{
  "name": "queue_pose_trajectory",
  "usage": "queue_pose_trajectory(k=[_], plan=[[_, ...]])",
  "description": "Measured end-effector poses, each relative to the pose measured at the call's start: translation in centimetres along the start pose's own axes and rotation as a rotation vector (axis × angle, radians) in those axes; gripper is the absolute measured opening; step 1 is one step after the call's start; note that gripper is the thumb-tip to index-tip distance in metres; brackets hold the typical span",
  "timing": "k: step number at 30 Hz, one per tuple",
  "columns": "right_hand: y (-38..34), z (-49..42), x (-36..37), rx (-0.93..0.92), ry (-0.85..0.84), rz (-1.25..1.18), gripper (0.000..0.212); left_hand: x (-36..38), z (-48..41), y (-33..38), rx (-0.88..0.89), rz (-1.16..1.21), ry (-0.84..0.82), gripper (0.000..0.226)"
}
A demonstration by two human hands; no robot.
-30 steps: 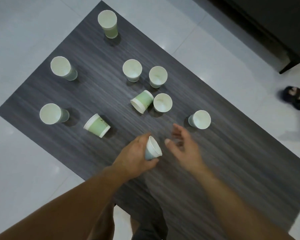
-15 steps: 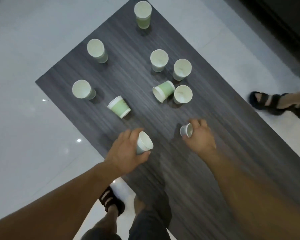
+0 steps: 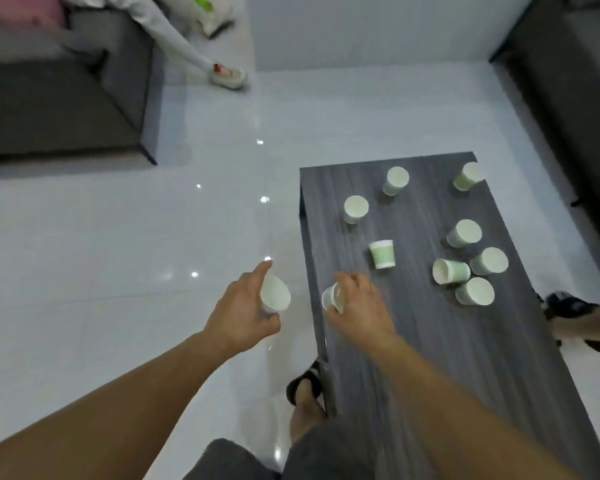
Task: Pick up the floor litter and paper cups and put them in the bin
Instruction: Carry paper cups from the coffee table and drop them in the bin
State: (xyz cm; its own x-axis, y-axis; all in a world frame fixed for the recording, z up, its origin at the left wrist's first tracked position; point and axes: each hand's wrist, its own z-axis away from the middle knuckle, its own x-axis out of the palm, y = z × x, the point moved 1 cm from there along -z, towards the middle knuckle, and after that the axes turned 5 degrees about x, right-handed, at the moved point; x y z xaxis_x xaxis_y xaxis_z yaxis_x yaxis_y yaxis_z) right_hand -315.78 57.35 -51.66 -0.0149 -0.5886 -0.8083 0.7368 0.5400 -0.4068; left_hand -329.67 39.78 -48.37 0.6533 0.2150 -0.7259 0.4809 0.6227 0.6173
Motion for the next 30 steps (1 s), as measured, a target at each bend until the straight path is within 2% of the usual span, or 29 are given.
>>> queue_pose_trajectory(k=[8,16,24,30], plan=[[-22.4,10.0,5.7,-0.572,-0.074,0.265,0.065,-9.6,21.8,-12.3,-0.330,0.073,0.395,0.083],[-40.7,20.8,16.2,-1.086,-0.285,0.485,0.067,-14.1,40.6,-20.5,-0.733,0.171,0.793,0.084],[-52.7,31.6,25.0,-1.580,-0.475,0.673,0.067,-12.9,55.5,-22.8,-1.164,0.274,1.126,0.085],[-56.2,44.6,32.3,-1.920,-0.583,0.772,0.068,-7.2,67.0,-22.4,-1.470,0.342,1.384,0.083]])
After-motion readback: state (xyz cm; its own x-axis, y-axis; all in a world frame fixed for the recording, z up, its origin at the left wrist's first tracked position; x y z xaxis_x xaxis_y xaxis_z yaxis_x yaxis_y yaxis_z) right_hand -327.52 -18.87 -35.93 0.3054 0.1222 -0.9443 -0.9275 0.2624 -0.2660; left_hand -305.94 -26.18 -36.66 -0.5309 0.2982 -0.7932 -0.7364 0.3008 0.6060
